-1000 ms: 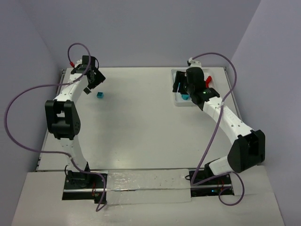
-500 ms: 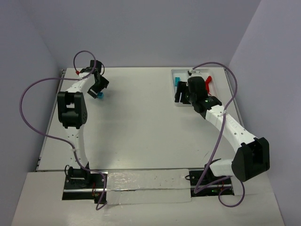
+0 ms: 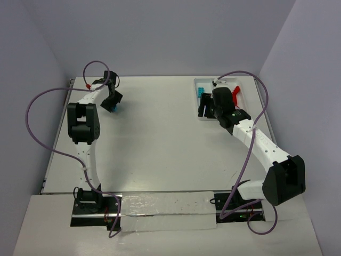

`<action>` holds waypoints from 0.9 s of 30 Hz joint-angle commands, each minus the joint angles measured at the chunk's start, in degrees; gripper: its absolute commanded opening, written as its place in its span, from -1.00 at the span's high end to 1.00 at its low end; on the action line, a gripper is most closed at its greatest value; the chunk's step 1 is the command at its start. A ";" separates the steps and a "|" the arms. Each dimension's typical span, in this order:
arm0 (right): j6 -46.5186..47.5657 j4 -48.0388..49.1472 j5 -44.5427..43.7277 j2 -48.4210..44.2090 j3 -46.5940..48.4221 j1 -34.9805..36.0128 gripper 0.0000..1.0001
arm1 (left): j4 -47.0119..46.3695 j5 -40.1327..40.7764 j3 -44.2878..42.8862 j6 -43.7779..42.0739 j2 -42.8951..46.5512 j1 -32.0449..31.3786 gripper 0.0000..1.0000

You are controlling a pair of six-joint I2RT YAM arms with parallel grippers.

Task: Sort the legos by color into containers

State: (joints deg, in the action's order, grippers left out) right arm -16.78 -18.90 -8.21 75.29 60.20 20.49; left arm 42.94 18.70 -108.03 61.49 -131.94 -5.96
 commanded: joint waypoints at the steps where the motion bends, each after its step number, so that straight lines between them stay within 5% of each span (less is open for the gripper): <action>1: 0.62 0.53 -1.08 -0.75 -0.18 0.68 -0.46 | -1.19 -1.03 0.88 1.27 -0.86 0.06 -0.13; 5: 0.34 0.35 -2.83 -1.78 -0.60 1.71 -0.46 | -6.66 -4.20 7.34 -1.28 5.43 -1.03 0.70; 8: 0.05 -0.21 -3.48 -2.66 -0.79 2.56 -0.46 | -10.11 -7.06 9.88 -4.77 9.38 -3.77 0.97; 16: -2.79 -2.35 -5.38 -11.60 -5.67 3.59 -0.46 | -8.47 -5.24 9.59 -13.44 15.61 -20.96 1.00; 27: -5.10 -7.10 -8.26 -23.22 -9.61 3.64 -0.46 | -4.06 -1.55 -1.70 -12.99 4.72 -37.13 0.91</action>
State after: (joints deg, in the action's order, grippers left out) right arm -20.58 -23.97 -13.80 54.11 51.76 23.80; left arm 37.32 15.14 -105.10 48.84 -122.93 -41.85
